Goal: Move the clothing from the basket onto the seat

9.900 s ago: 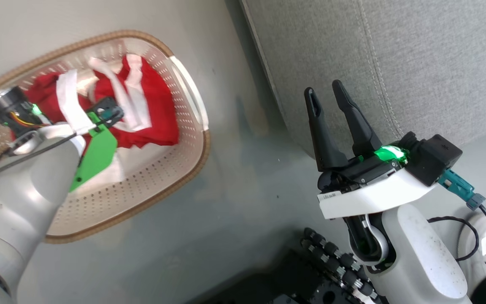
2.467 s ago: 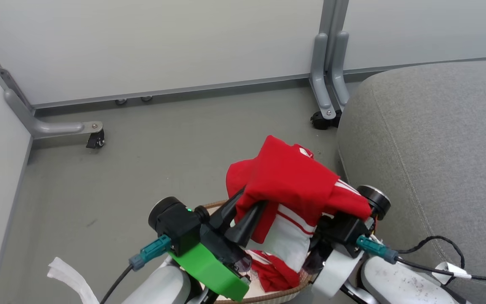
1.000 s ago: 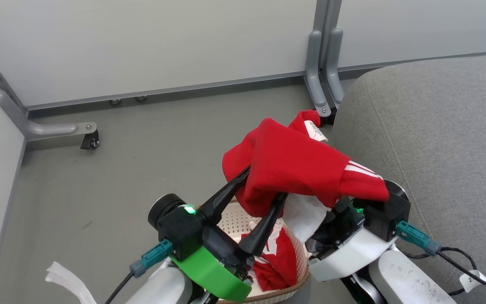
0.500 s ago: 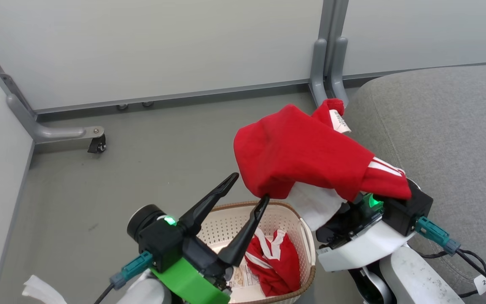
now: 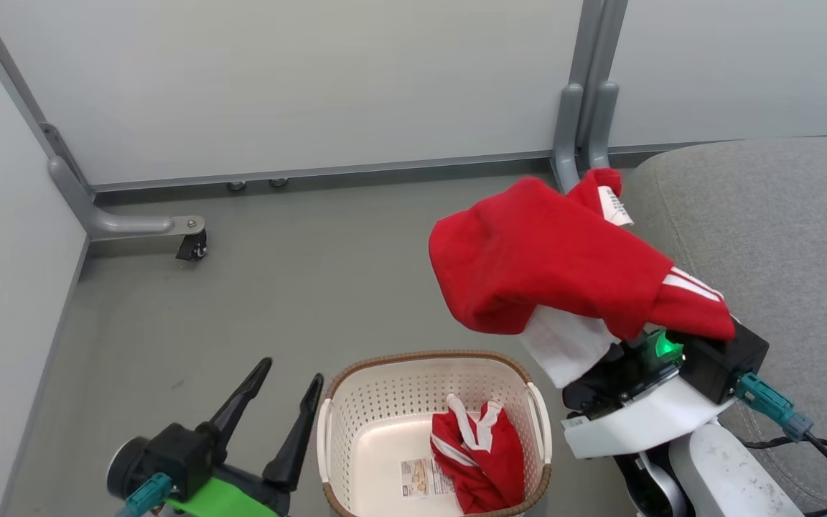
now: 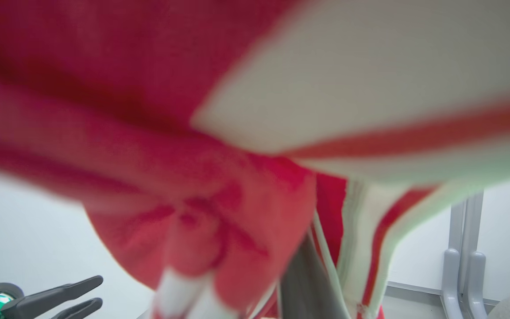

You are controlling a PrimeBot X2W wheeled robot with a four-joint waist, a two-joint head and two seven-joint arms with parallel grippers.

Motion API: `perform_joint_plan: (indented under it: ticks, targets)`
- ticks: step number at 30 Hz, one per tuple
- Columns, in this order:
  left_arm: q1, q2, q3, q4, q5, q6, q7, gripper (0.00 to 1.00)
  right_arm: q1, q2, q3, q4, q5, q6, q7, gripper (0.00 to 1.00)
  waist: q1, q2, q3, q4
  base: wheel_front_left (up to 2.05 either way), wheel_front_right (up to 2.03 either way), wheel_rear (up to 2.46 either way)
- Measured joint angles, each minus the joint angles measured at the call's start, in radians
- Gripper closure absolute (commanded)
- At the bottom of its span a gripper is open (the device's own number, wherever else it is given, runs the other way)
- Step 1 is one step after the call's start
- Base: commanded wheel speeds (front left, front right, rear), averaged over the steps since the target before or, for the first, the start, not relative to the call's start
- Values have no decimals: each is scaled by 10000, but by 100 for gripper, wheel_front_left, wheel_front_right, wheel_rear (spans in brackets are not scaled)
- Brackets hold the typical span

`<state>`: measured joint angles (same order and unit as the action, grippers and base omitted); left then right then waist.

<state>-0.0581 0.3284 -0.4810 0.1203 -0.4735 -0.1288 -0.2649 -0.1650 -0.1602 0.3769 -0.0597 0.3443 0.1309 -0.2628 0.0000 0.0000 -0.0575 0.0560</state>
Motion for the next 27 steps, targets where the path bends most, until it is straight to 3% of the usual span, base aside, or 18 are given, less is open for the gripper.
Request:
perform_joint_plan:
  ticks: [14,20,27]
  targets:
    - [1335,-1285,2918,1022,1099,0,0,0,560,-23,-617,-84,-77,0,0,100,0,0,-114,85,0,0,0]
    - [1896,-1831,3538,988,1344,-2,0,0,715,29,-826,-90,-98,0,0,100,0,0,-147,-7,0,0,0]
    - [2213,-2027,3580,1055,1517,-2,0,0,906,54,-938,-79,-98,0,0,100,0,0,-156,-28,0,0,0]
